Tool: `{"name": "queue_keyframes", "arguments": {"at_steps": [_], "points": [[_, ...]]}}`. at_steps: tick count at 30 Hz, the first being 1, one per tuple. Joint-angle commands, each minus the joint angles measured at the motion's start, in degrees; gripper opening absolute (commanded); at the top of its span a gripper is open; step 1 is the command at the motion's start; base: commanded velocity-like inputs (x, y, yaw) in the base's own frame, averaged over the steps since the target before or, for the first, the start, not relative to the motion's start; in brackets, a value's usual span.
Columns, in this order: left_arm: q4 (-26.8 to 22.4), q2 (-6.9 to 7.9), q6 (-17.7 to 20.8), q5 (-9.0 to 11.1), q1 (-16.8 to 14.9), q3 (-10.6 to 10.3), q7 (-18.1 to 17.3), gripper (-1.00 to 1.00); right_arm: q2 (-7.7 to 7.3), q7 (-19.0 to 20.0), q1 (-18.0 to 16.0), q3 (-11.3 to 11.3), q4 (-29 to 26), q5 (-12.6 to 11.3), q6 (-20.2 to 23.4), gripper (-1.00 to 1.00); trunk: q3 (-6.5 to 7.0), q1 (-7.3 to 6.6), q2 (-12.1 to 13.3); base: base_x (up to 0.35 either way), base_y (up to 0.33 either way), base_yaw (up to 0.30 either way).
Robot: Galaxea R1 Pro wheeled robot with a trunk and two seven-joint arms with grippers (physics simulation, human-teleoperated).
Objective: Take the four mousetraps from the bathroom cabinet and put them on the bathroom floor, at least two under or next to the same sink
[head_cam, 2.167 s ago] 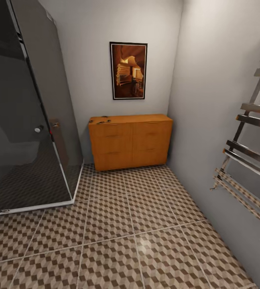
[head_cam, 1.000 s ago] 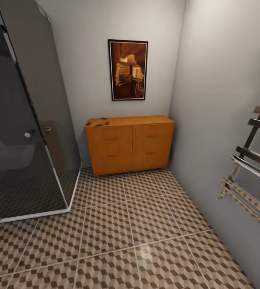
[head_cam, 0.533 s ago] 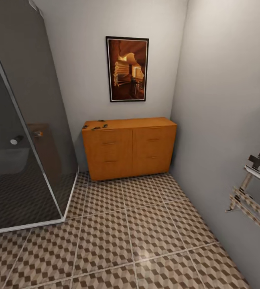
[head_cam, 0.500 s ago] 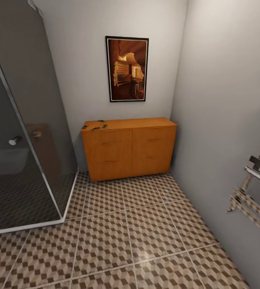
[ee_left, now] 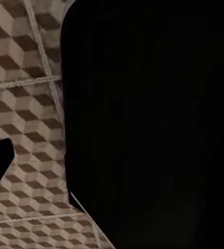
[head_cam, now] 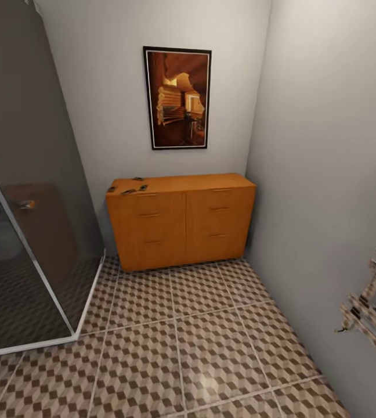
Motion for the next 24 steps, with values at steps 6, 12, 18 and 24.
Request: {"name": "queue_keyframes", "arguments": {"at_steps": [6, 12, 18, 24], "points": [[0.0, 0.0, -0.1, 0.0, 0.0, 0.2, 0.0, 1.0, -0.12, 0.0, 0.0, 0.1, 0.0, 0.1, -0.2, 1.0, -0.05, 0.03, 0.0, 0.333, -0.13, 0.0], [0.0, 0.0, -0.1, 0.0, 0.0, 0.2, 0.0, 1.0, -0.21, 0.0, 0.0, 0.1, 0.0, 0.1, -0.2, 1.0, -0.05, 0.03, 0.0, 0.333, -0.131, 0.0], [0.0, 0.0, -0.1, 0.0, 0.0, 0.2, 0.0, 1.0, -0.24, 0.0, 0.0, 0.1, 0.0, 0.3, -0.6, 1.0, -0.05, 0.03, 0.0, 0.333, -0.117, 0.0], [0.0, 0.0, -0.1, 0.0, 0.0, 0.2, 0.0, 1.0, -0.19, 0.0, 0.0, 0.1, 0.0, 0.3, -1.9, 1.0, -0.05, 0.03, 0.0, 0.333, -0.094, 0.0]]}}
